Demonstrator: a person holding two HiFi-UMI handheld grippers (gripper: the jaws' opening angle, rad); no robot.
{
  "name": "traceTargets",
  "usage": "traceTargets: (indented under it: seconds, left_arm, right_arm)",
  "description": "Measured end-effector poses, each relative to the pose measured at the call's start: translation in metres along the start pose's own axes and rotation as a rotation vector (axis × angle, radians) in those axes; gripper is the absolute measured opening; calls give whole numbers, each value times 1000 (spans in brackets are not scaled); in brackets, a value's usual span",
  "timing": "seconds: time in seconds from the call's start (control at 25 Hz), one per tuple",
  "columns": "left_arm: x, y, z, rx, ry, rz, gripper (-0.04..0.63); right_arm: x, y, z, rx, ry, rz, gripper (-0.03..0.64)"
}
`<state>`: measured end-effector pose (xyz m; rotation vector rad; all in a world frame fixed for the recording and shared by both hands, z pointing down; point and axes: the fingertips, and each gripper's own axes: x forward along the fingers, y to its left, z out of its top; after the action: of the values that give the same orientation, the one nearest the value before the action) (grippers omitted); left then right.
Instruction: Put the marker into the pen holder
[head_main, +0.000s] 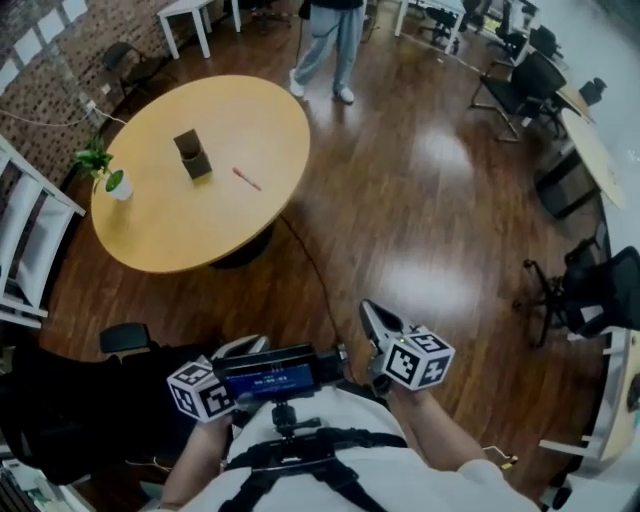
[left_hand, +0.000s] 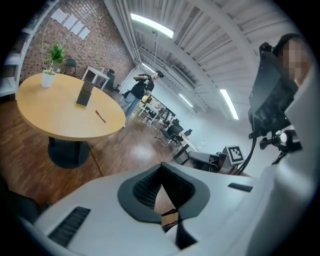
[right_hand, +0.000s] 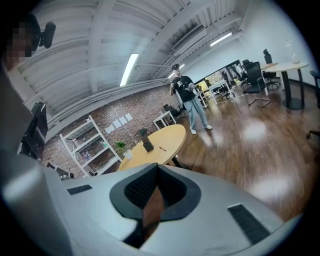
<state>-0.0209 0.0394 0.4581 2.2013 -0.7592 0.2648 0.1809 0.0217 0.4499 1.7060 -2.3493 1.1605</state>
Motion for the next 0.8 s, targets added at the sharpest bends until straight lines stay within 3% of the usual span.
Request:
traceTargets:
  seconds: [0.4, 0.8]
  left_arm:
    - [1, 7, 11, -21, -49, 8, -6]
    - [8, 2, 11, -16, -69, -7, -6]
  right_arm:
    - [29, 27, 7, -69, 50, 79, -3]
    - [24, 15, 18, -72, 27, 51, -3]
